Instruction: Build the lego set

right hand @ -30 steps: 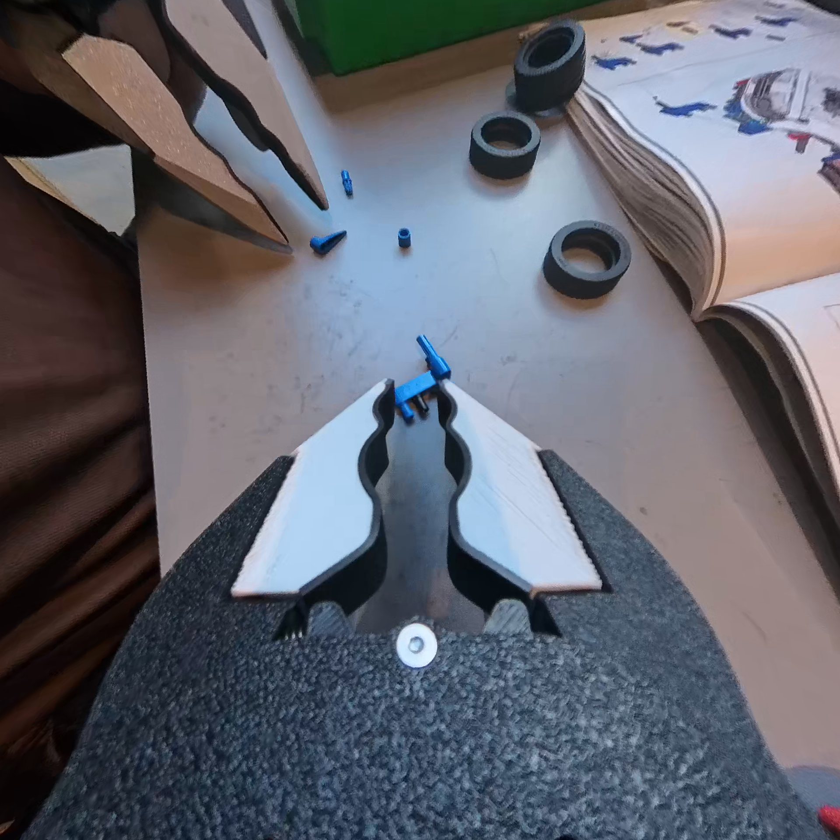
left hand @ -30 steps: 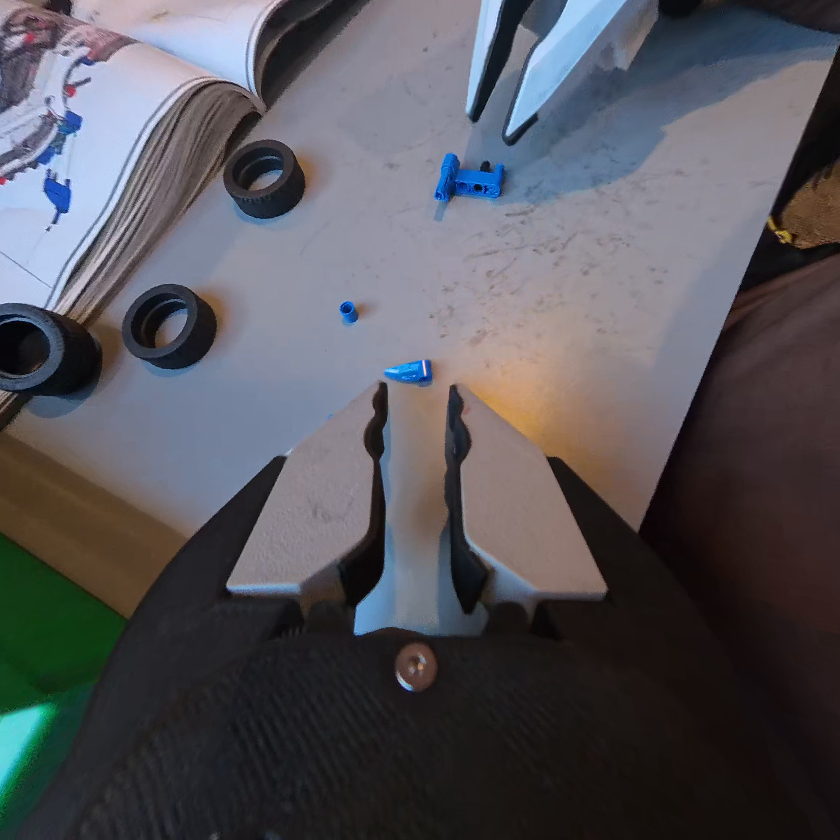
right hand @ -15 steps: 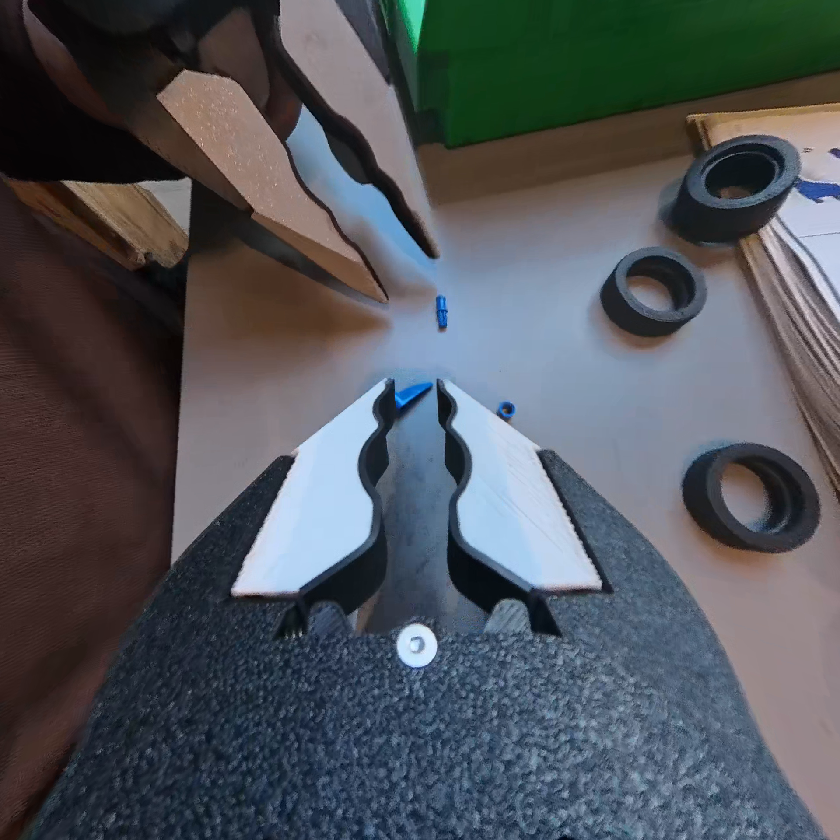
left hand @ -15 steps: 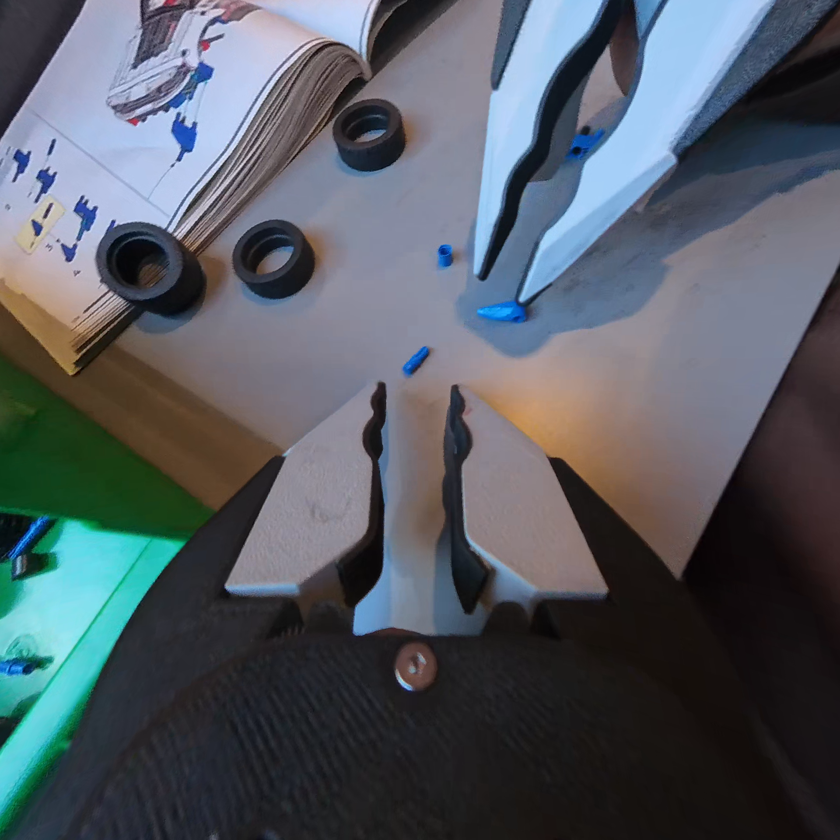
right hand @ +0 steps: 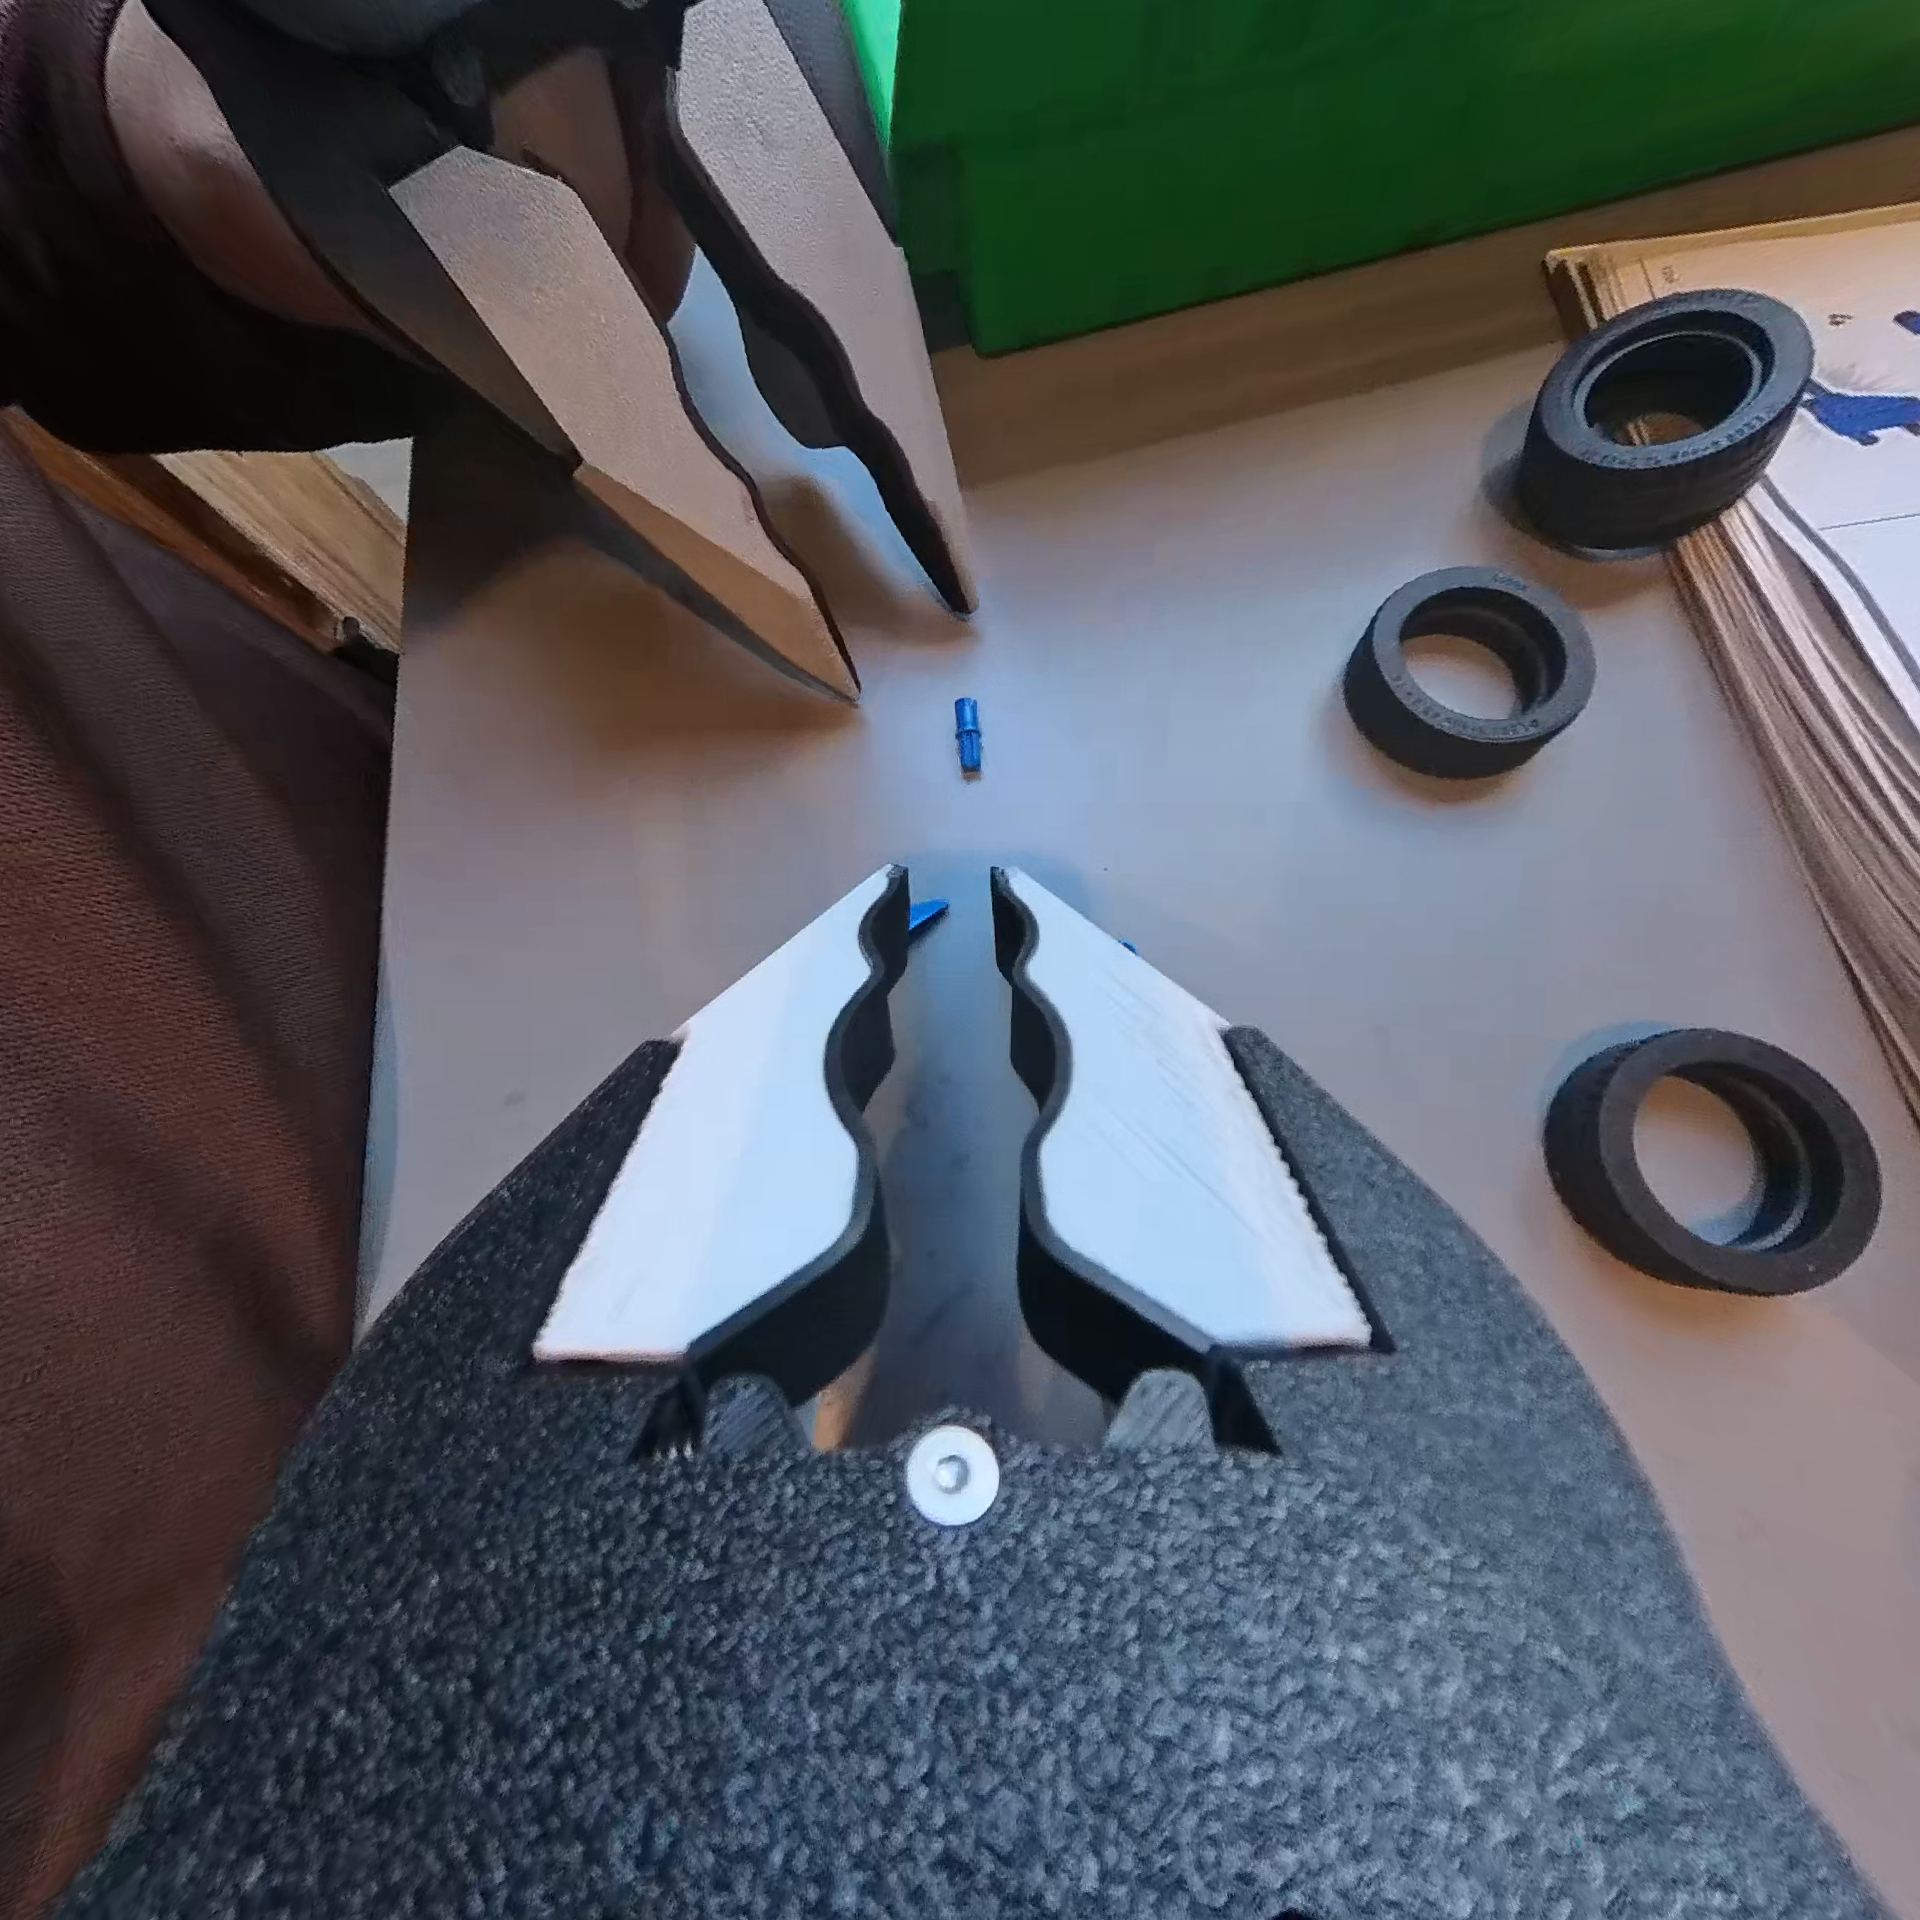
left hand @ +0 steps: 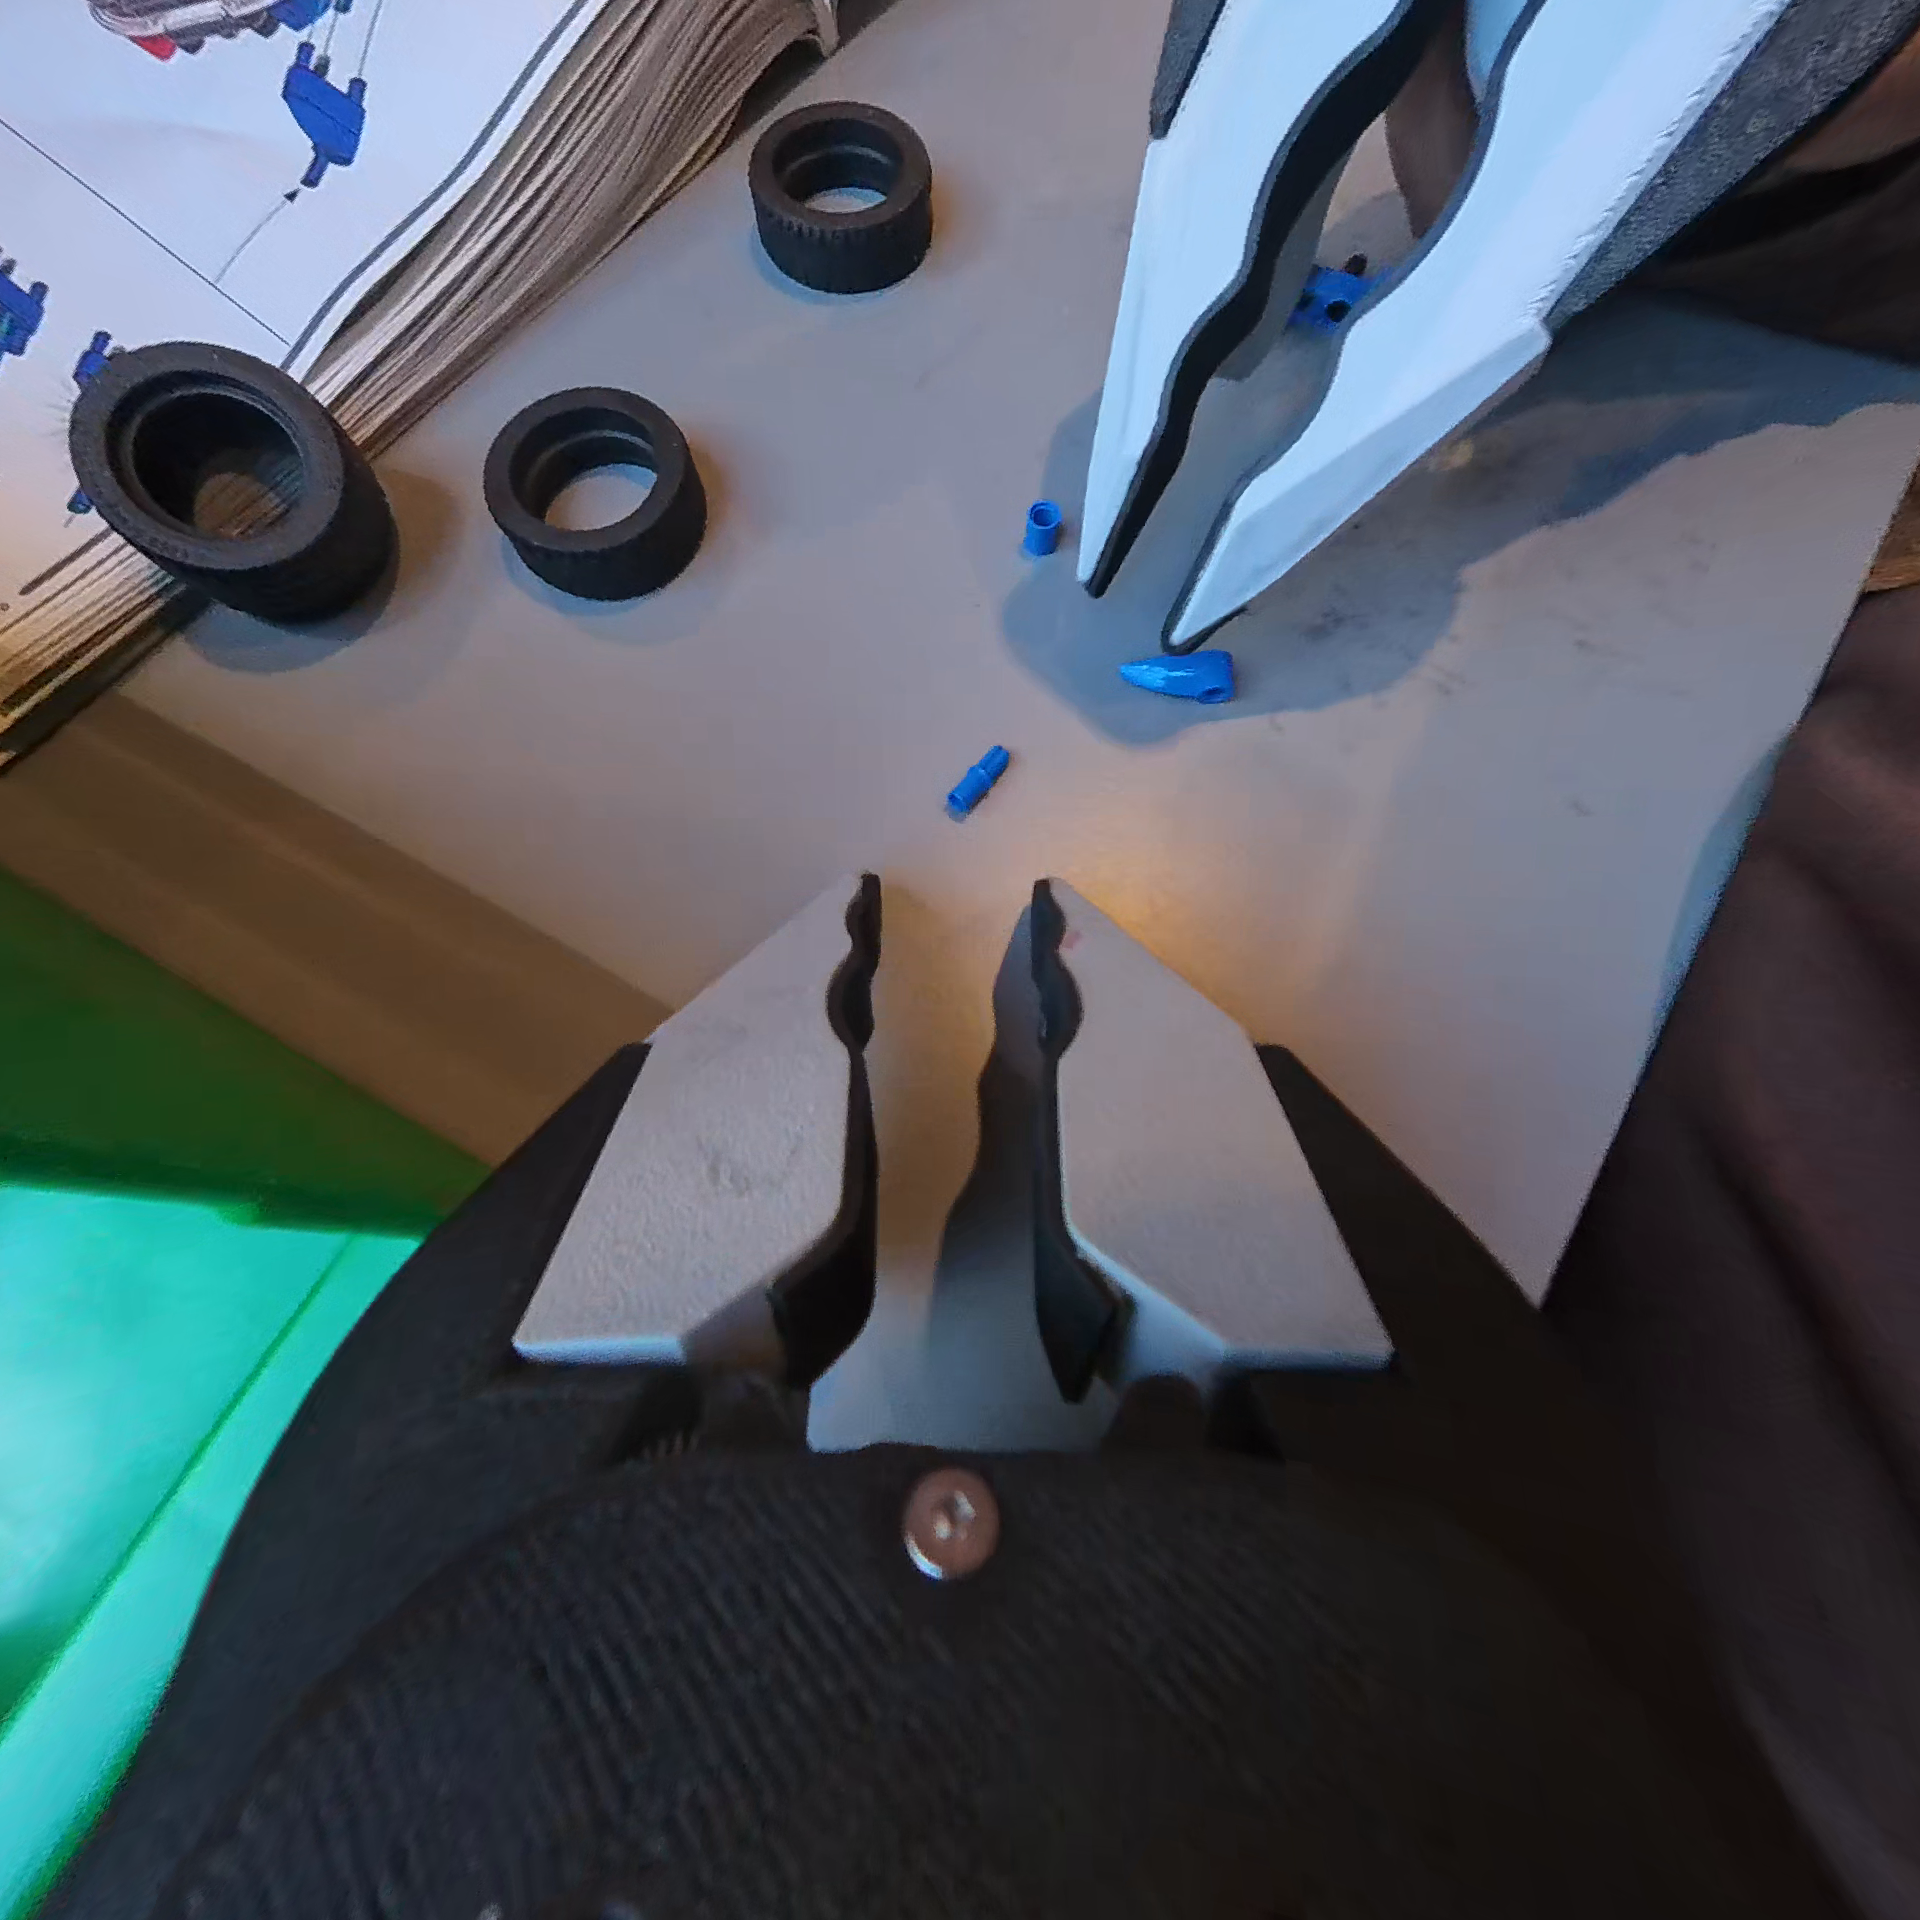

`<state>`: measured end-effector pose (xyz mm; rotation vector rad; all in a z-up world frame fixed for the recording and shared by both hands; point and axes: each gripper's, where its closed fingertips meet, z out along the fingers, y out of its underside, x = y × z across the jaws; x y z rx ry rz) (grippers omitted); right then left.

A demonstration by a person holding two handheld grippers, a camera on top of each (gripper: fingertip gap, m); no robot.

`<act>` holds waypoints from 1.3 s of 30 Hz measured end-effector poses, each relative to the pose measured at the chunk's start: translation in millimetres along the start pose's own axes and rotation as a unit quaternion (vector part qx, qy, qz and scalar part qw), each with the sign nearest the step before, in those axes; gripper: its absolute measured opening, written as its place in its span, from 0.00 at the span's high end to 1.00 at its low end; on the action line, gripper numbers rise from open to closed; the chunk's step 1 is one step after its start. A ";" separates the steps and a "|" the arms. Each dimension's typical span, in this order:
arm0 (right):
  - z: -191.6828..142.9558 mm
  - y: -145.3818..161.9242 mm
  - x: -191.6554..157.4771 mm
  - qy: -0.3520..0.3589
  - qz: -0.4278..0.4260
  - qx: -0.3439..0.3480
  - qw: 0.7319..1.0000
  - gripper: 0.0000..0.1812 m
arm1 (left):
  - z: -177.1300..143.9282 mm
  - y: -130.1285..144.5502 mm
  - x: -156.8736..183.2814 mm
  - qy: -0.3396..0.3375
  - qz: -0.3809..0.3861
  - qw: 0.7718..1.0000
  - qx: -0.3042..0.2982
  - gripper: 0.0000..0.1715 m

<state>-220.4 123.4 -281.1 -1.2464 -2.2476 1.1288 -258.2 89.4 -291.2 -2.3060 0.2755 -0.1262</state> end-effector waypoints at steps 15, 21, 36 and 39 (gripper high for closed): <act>-6.8 7.9 -9.2 -0.021 -0.016 -0.002 1.000 0.92 | 18.8 -13.6 5.8 0.027 0.049 0.998 -0.008 0.93; -5.0 6.3 -6.9 -0.025 -0.011 -0.003 1.000 0.93 | 19.8 -13.6 6.0 0.043 0.033 0.998 -0.010 0.99; -11.7 -16.0 8.9 -0.006 0.054 0.057 0.997 0.96 | -0.9 -52.5 4.3 0.025 0.033 0.991 0.130 0.99; -19.3 -29.7 4.7 -0.028 0.100 0.105 0.989 0.96 | -5.7 -64.6 16.8 0.034 0.044 0.984 0.171 0.99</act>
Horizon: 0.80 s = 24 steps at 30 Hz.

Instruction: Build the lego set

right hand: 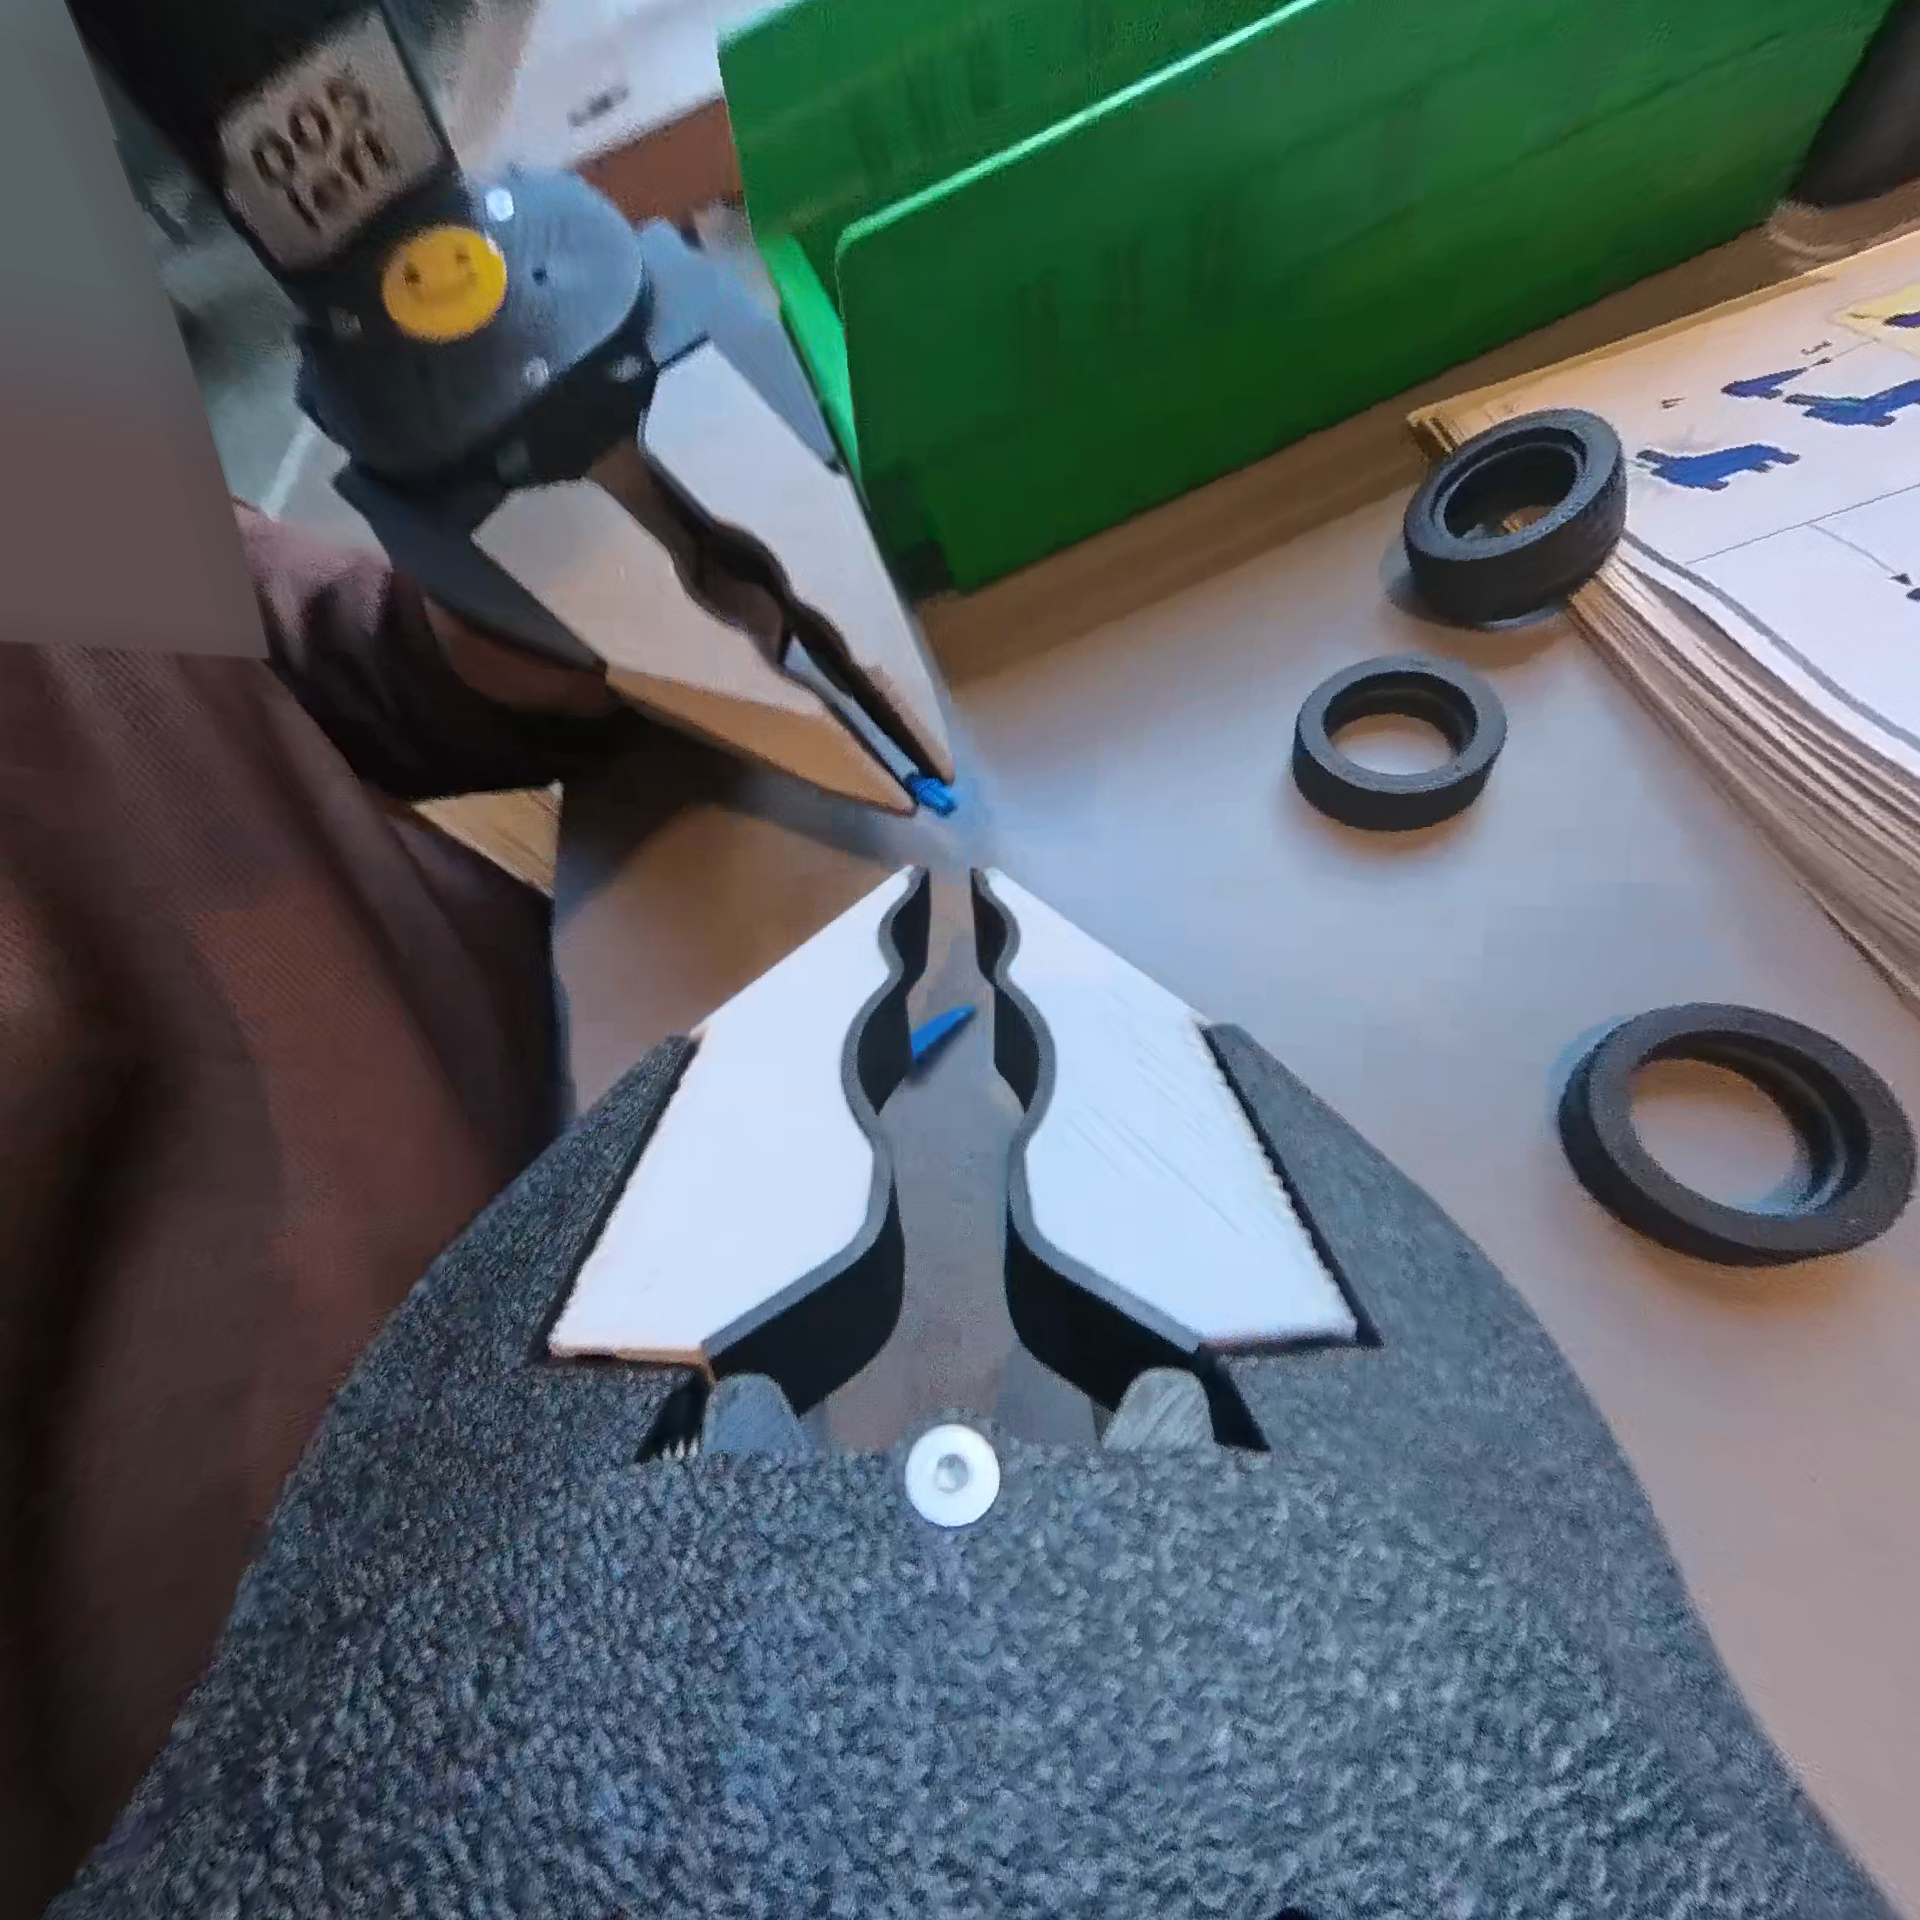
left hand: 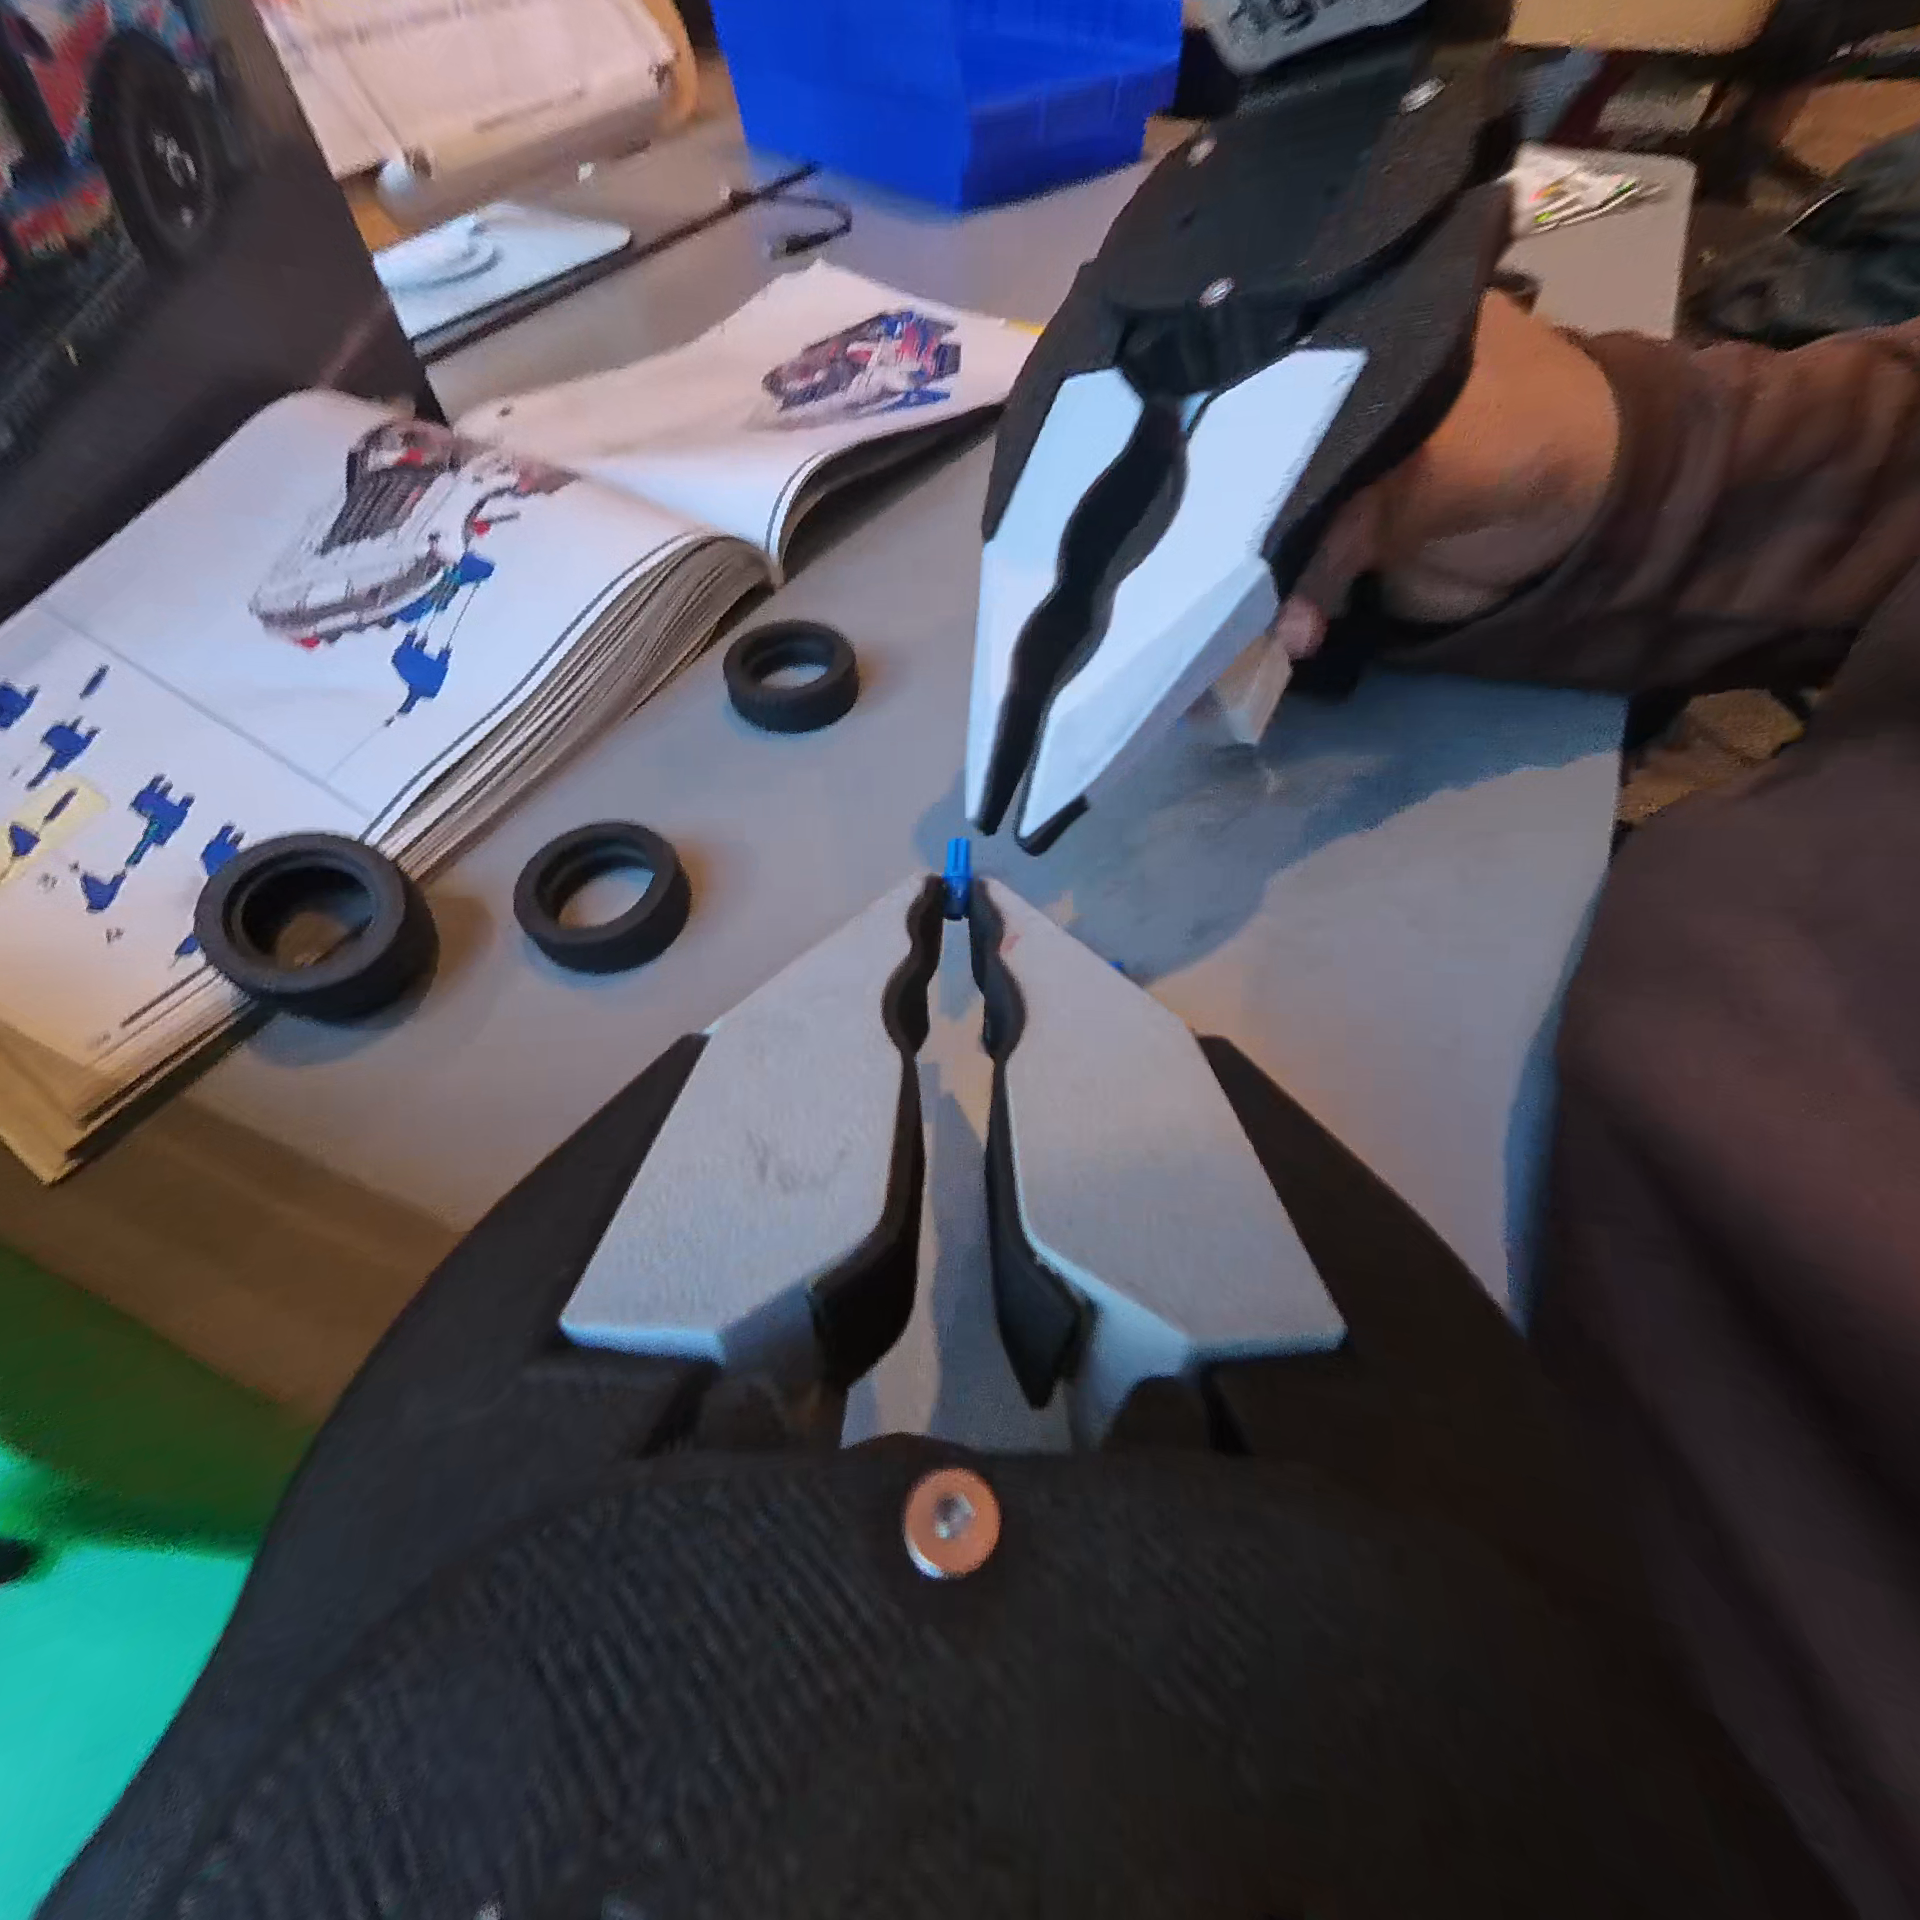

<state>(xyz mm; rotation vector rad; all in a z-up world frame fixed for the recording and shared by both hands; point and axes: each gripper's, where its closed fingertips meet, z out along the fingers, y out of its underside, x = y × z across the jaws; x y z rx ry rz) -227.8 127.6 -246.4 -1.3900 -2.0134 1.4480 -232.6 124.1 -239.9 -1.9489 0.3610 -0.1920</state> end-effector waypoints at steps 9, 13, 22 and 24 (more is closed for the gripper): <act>-14.6 -8.7 -18.7 -0.072 0.060 0.047 0.994 0.96 | 6.7 -15.9 23.5 0.001 0.049 0.998 0.039 0.99; -21.7 -10.3 -19.4 -0.081 0.073 0.054 0.993 0.98 | 11.9 -19.2 27.0 0.001 0.056 0.997 0.043 0.99; -33.0 19.4 -5.3 0.009 0.008 -0.047 0.999 0.98 | 18.1 4.9 28.9 0.032 0.021 0.998 -0.040 0.87; -35.3 28.4 -1.1 0.024 0.000 -0.071 0.997 0.98 | 20.1 12.5 29.1 0.046 0.016 0.997 -0.066 0.85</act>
